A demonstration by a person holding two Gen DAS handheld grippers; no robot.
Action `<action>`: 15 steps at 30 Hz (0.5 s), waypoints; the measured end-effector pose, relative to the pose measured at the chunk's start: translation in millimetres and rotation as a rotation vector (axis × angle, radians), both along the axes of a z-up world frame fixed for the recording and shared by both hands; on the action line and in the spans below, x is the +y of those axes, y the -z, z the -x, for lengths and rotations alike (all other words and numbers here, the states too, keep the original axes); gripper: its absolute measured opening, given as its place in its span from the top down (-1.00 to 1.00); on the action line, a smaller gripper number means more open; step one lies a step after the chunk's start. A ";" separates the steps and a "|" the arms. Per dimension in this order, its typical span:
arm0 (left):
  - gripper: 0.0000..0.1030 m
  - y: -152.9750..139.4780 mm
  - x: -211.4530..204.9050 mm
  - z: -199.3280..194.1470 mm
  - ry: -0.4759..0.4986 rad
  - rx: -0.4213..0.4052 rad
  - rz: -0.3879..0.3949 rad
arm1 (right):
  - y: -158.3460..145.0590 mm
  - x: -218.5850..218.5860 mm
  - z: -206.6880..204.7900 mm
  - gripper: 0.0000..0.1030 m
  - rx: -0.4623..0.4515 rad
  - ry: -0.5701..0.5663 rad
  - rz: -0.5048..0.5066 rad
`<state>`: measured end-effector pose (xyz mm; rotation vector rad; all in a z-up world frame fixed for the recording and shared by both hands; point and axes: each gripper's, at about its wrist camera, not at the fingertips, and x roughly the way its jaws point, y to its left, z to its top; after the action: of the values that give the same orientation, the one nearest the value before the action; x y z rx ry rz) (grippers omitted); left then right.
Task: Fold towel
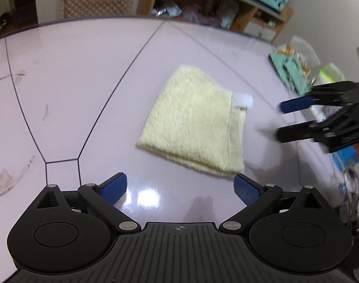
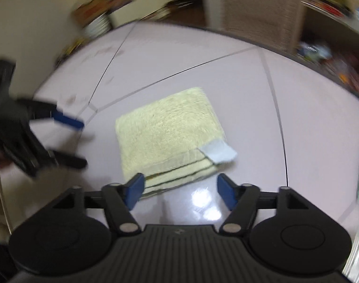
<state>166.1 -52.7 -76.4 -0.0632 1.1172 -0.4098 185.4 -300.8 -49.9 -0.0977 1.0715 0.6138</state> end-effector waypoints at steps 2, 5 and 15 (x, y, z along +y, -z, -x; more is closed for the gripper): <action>-1.00 -1.5 -2.3 2.5 0.002 -0.003 -0.024 | -5.1 -4.4 13.5 -0.57 -0.003 0.082 -0.026; -1.00 -4.3 -3.7 6.8 0.004 0.005 -0.049 | -11.5 -9.0 33.4 -0.85 -0.004 0.194 -0.059; -1.00 -22.4 -12.2 27.3 -0.020 -0.034 -0.132 | -21.6 -4.7 63.4 -1.00 -0.008 0.348 -0.070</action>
<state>138.8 -64.9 -54.0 0.0483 1.1072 -0.3170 122.0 -305.5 -28.4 0.1451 1.0281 0.3350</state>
